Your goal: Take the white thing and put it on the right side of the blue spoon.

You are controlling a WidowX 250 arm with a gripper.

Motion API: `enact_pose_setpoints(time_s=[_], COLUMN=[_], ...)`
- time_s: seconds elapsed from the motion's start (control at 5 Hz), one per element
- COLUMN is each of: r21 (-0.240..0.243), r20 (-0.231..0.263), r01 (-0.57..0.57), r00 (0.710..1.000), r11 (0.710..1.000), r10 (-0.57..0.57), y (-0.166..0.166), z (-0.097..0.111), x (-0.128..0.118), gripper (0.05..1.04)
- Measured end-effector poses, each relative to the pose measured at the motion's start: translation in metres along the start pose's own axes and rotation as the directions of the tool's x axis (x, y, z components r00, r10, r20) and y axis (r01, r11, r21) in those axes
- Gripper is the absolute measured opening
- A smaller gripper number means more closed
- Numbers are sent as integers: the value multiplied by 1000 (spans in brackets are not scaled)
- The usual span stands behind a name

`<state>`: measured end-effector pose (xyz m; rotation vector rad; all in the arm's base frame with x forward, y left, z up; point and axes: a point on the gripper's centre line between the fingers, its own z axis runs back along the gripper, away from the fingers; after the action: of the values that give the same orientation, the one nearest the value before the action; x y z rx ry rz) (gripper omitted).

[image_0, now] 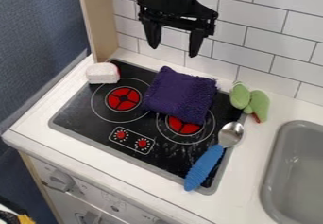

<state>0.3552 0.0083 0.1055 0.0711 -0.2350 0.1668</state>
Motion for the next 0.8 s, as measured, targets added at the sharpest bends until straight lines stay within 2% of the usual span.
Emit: enact_pose_setpoints(time_s=[0.2, 0.4, 0.6, 0.8], r21=[-5, -85, -76, -55], r20=[-37, -60, -102, -101], r01=[8, 129, 107, 95], r00=[999, 989, 988, 990], r11=[1000, 988, 991, 994], r10=[-8, -135, -114, -100], y=[-2, -12, -1, 15], z=[-11, -17, -27, -33], x=[-5, -11, -23, -21], gripper=[1000, 1000, 1000, 1000])
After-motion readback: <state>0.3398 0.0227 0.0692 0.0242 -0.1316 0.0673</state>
